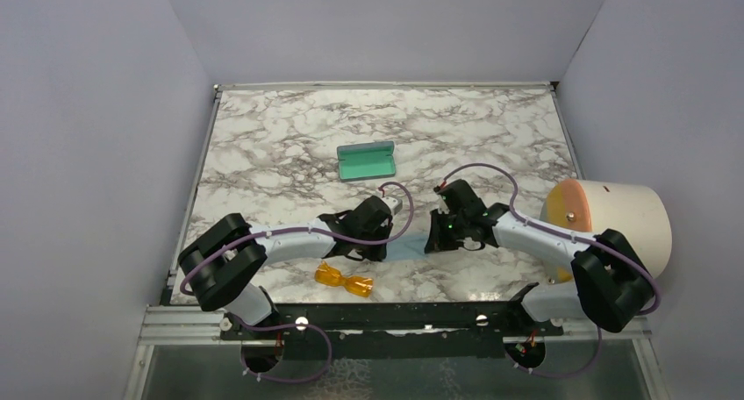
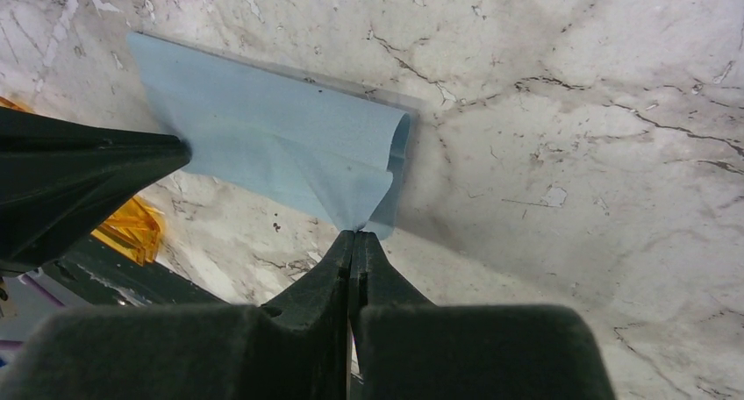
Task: Organize the sunglasses
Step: Fold the glasses cleaning cloth at the center of the board.
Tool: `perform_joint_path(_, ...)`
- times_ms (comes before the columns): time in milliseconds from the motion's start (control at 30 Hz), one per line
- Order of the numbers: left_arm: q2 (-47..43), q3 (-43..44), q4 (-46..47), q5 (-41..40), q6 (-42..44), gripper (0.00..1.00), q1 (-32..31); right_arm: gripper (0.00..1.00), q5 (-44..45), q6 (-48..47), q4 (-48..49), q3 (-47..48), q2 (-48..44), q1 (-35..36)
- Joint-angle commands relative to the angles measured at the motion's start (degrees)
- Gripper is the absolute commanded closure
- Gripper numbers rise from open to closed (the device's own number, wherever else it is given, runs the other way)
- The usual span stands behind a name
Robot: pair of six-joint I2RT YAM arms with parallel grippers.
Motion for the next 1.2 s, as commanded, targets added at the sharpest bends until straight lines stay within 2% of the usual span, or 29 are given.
perform_joint_path(0, -0.54, 1.43, -2.49, -2.2, 1.18, 1.0, -0.37, 0.99, -0.48, 0.74, 0.08, -0.79, -1.18, 0.73)
perform_joint_path(300, -1.28, 3.1, -5.23, -3.98, 2.75, 1.0, -0.38, 0.99, -0.11, 1.04, 0.58, -1.26, -0.54, 1.2)
perform_joint_path(900, -0.42, 2.89, -4.33, -3.09, 2.71, 1.0, -0.33, 0.97, 1.09, 1.57, 3.96, -2.42, 1.79, 1.91)
perform_joint_path(1167, -0.52, 2.71, -4.38, -2.8, 3.0, 1.0, -0.34, 0.99, 1.87, 1.68, 4.59, -1.19, 2.61, 2.09)
